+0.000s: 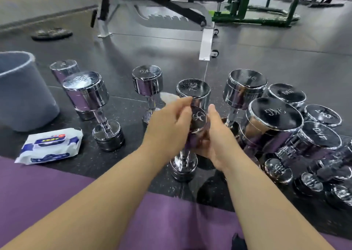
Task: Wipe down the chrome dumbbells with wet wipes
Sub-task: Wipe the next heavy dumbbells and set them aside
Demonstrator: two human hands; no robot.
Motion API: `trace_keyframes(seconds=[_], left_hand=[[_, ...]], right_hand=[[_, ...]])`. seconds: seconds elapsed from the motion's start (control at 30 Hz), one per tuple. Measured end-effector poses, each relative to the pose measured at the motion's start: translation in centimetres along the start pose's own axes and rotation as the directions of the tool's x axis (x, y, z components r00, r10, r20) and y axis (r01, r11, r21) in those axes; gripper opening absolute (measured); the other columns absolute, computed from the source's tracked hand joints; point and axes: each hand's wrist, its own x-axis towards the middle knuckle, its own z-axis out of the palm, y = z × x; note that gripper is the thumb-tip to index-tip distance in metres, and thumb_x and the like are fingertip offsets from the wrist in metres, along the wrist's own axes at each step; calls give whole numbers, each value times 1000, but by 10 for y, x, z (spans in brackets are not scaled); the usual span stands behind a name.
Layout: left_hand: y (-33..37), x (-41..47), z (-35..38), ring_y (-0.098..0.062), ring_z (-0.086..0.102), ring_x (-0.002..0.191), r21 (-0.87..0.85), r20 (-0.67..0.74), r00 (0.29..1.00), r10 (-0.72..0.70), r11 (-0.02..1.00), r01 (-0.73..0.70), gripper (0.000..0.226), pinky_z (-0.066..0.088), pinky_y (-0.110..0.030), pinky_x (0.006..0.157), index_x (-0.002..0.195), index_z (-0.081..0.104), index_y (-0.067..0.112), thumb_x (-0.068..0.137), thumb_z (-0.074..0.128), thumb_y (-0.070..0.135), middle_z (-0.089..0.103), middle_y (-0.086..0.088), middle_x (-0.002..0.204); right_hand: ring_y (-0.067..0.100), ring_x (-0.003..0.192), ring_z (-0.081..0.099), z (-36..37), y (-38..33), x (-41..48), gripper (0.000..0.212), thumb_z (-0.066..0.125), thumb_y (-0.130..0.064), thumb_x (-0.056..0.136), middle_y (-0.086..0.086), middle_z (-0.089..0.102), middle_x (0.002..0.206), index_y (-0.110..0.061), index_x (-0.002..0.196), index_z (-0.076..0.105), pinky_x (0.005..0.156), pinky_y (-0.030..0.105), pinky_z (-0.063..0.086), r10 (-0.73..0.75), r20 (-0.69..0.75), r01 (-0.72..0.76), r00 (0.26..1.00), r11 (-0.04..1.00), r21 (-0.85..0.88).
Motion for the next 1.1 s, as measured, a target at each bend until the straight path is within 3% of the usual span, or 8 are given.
trace_keyframes(seconds=[0.17, 0.27, 0.37, 0.53, 0.63, 0.77, 0.9, 1.1], left_hand=[[4, -4, 20, -17, 49, 129, 501, 223, 958, 178, 822, -269, 51, -3, -42, 121, 141, 46, 24, 95, 23, 27, 60, 2, 132], [-2, -10, 9, -25, 47, 132, 549, 134, 970, 203, 800, -243, 44, 9, -50, 121, 133, 54, 15, 96, 32, 22, 64, -6, 128], [7, -17, 20, -25, 59, 120, 548, 379, 877, 296, 692, -470, 55, 18, -45, 120, 133, 55, 9, 90, 26, 28, 65, -7, 127], [3, 17, 2, -30, 43, 133, 698, 310, 948, 65, 662, -274, 47, 14, -44, 116, 136, 46, 12, 99, 22, 27, 38, -14, 151], [-9, -14, -5, -36, 61, 112, 627, 341, 894, 292, 638, -447, 48, 27, -36, 103, 124, 62, 5, 92, 32, 24, 58, -18, 136], [16, -5, 19, -26, 50, 131, 641, 468, 856, 220, 583, -500, 66, 9, -37, 118, 145, 45, 10, 96, 13, 41, 42, -12, 151], [12, 13, 17, -26, 29, 145, 730, 298, 954, -9, 647, -222, 78, 10, -45, 120, 150, 30, 6, 92, -1, 48, 28, -14, 159], [-5, -23, 27, -29, 70, 96, 569, 330, 830, 450, 607, -555, 43, 41, -47, 106, 115, 72, 11, 89, 39, 22, 67, -8, 125]], right_hand=[[18, 66, 67, -9, 5, 9, 65, 23, -71, 95, -2, 70, 67, -26, 93, 69, 63, 29, 50, 32, -53, -26, 998, 993, 114], [14, 50, 61, -10, 6, 8, 60, 20, -70, 96, -1, 65, 58, -28, 91, 63, 51, 25, 47, 56, -60, -46, 997, 987, 155], [20, 90, 71, -7, 7, 7, 67, 18, -72, 95, 3, 76, 97, -28, 111, 67, 76, 35, 57, 58, -40, -51, 998, 986, 159], [25, 72, 66, -7, 17, 6, 77, 16, -73, 94, 11, 67, 90, -19, 127, 61, 63, 33, 56, 92, -12, -84, 996, 954, 288], [14, 59, 67, -6, 19, 5, 71, 16, -68, 97, 2, 70, 72, -19, 113, 64, 53, 23, 52, 63, 9, -63, 998, 952, 301], [17, 101, 70, -4, 23, 5, 73, 13, -71, 95, 0, 75, 107, -26, 130, 59, 95, 39, 53, 49, 16, -51, 999, 949, 311], [13, 70, 72, -6, 26, 7, 74, 14, -70, 96, -1, 75, 81, -20, 124, 62, 62, 26, 55, 39, 32, -47, 999, 952, 303], [22, 117, 63, 0, 26, 6, 76, 14, -72, 95, 6, 70, 121, -23, 129, 61, 99, 37, 48, 57, 47, -69, 997, 940, 334]])
